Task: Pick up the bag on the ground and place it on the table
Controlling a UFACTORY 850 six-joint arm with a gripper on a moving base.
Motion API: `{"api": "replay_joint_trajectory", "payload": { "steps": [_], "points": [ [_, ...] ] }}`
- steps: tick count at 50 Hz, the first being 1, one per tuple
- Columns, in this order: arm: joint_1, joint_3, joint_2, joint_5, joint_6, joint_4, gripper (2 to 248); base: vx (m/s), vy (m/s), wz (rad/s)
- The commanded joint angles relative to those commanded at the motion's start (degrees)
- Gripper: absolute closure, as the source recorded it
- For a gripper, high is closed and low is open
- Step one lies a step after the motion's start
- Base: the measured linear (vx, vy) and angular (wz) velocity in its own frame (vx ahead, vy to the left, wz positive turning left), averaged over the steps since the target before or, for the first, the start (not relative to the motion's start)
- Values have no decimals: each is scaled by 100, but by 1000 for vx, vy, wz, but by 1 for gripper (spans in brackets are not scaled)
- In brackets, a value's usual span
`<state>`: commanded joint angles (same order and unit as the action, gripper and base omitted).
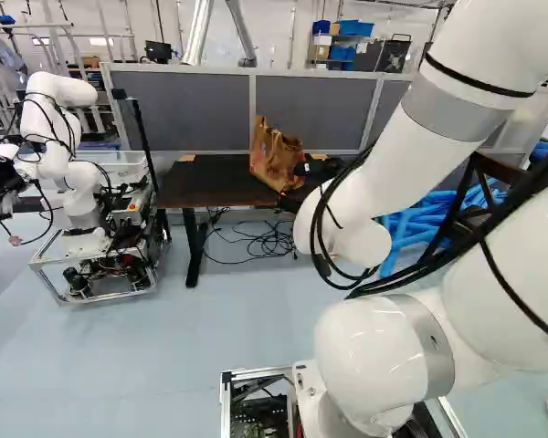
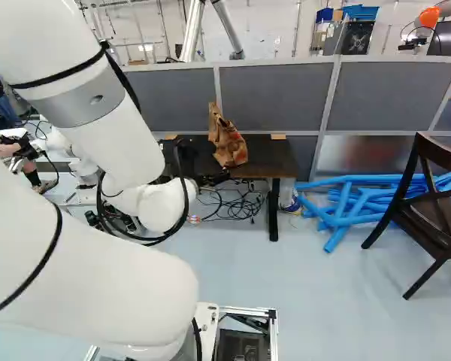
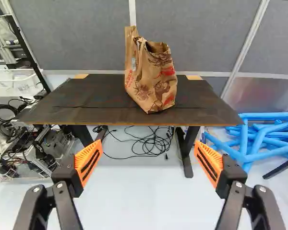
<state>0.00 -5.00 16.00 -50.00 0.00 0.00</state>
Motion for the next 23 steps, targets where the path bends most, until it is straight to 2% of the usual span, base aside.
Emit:
{"api": "replay_joint_trajectory", "payload": {
  "steps": [23],
  "points": [
    [0, 0, 0, 0, 0, 0, 3, 0, 0, 0]
  ]
}}
